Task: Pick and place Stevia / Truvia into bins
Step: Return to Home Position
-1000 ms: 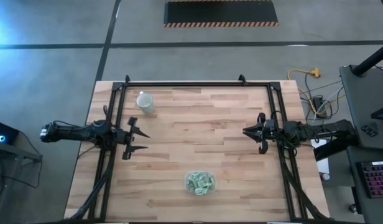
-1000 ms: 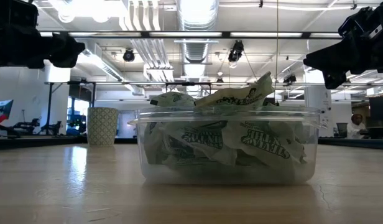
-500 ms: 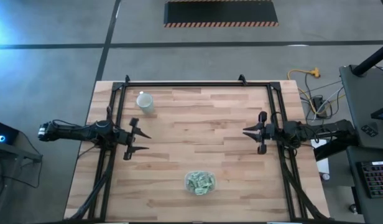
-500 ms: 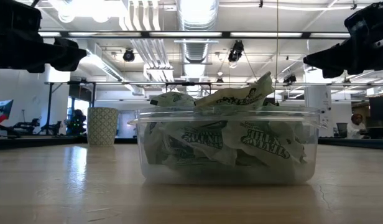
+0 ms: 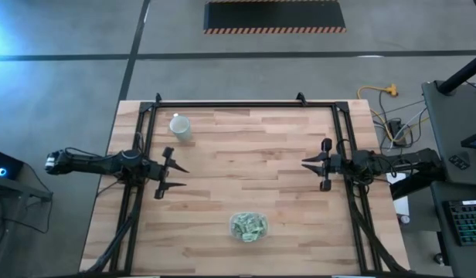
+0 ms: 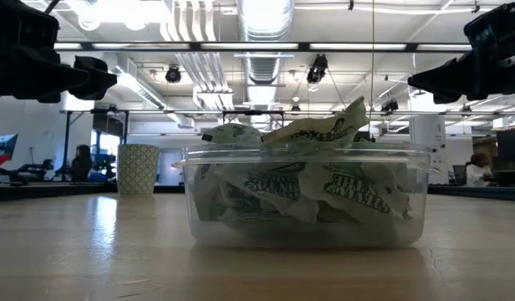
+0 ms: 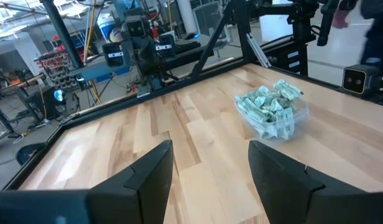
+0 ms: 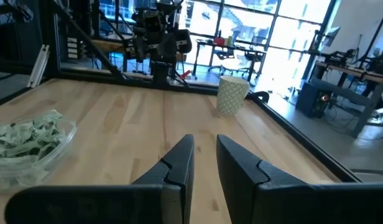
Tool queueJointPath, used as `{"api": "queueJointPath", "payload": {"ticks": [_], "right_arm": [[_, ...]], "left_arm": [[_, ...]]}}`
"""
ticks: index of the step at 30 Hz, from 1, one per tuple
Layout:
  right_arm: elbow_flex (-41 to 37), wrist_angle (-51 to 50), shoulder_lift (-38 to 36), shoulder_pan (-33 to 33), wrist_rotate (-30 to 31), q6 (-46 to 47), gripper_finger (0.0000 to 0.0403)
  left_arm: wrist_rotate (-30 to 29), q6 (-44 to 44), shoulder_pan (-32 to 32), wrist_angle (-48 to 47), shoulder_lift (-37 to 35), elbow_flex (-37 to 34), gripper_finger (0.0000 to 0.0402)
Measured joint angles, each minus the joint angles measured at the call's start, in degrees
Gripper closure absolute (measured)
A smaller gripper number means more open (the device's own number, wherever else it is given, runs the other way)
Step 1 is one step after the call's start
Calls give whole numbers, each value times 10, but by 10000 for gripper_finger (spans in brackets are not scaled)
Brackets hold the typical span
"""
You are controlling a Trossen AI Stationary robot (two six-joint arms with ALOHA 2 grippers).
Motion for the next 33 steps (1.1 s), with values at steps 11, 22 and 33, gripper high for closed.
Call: {"api": "queueJointPath", "payload": {"ticks": [11, 22, 33], "right_arm": [[0, 0, 0, 0, 0, 1, 344], [0, 0, 0, 0, 0, 0, 344], [0, 0, 0, 0, 0, 1, 344]], "left_arm": [[0, 0, 0, 0, 12, 0, 208], [0, 0, 0, 0, 14, 0, 208], [0, 0, 0, 0, 17, 0, 208]]}}
